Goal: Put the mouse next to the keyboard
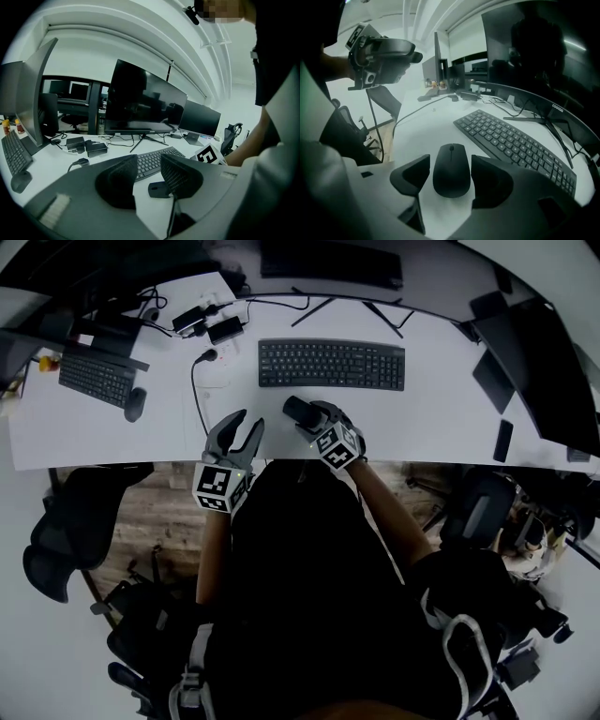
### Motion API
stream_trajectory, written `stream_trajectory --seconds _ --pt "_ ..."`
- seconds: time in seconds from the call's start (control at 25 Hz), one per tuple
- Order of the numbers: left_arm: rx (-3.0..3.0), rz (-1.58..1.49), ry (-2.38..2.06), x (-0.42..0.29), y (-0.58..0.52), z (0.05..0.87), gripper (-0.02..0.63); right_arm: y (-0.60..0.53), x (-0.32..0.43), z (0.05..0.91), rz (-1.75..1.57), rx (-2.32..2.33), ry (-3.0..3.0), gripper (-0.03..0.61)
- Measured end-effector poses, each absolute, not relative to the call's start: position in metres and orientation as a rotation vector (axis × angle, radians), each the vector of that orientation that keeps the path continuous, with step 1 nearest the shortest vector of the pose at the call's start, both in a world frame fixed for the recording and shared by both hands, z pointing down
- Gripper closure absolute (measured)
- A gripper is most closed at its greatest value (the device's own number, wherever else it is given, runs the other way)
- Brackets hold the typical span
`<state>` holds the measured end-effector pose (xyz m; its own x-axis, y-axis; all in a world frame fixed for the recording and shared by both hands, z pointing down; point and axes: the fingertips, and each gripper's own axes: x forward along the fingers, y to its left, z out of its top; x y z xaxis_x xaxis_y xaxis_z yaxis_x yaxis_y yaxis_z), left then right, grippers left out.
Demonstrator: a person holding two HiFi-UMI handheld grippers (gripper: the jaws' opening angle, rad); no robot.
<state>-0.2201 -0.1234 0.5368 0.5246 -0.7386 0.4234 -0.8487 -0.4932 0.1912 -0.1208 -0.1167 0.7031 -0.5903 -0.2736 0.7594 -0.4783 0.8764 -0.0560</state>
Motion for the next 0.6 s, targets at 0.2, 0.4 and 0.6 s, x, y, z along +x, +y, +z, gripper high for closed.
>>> stream_trajectory --seconds 0.2,0.4,0.6 --pt "2.390 0.421 -1.287 -0.223 -0.132 0.541 0.460 -0.119 -0.123 0.719 0.342 0.538 -2.172 0.301" --pt "2.405 0.413 -1.274 -0.226 -0.139 0.540 0.460 -0.123 -0.128 0.725 0.350 0.571 -2.142 0.292" --pt "2.411 0.420 -1.257 -0.227 -0.139 0.543 0.460 -0.125 -0.132 0.736 0.376 0.571 -2.116 0.279"
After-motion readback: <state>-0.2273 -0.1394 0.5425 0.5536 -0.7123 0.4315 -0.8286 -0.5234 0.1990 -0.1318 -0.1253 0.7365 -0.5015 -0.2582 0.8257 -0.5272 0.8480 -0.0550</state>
